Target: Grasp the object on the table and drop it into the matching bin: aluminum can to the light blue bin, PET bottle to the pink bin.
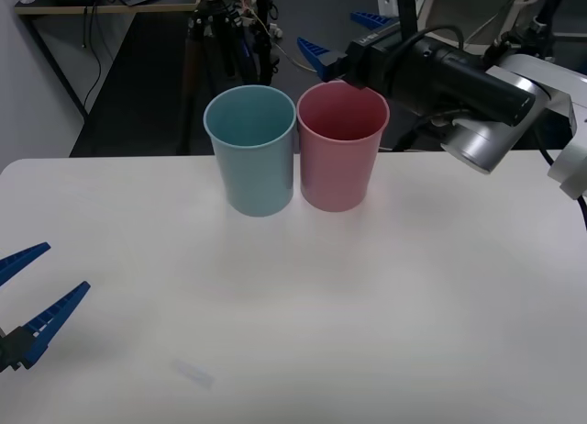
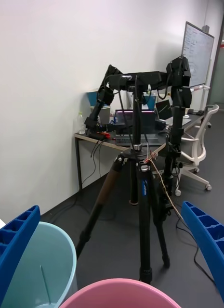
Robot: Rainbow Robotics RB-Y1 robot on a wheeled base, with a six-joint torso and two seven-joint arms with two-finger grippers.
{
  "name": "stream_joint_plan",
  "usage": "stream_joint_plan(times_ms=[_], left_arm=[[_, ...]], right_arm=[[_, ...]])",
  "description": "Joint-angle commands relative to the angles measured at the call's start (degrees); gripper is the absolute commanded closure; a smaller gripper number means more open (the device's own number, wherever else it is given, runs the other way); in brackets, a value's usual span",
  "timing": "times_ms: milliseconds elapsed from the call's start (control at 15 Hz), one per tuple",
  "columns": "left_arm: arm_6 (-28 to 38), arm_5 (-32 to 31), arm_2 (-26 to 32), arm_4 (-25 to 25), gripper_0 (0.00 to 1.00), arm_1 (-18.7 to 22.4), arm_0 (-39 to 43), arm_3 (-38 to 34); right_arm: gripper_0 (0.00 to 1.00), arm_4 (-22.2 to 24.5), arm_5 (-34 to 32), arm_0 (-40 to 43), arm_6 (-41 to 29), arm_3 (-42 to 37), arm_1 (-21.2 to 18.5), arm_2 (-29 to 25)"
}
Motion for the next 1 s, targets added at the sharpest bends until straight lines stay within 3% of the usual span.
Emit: stream_joint_plan(times_ms=[67,333,600,1000], left_arm=[[0.00,0.00,0.00,0.00,0.00,0.00,0.00,0.00],[0.00,0.00,0.00,0.00,0.00,0.00,0.00,0.00],[0.00,0.00,0.00,0.00,0.00,0.00,0.00,0.00],[0.00,0.00,0.00,0.00,0.00,0.00,0.00,0.00]], right_arm=[[0.00,-0.37,-0.47,0.03,0.36,-1.48,-1.37,-0.01],[0.00,-4.32,-0.38,2.32,0.45,-9.39,-7.17,-0.01],[0.00,-5.20,-0.47,8.56,0.10,-21.08,-14.29,-2.82],[0.00,-4.94,-0.20,27.89,-1.31,-35.41,-21.32,-17.41]])
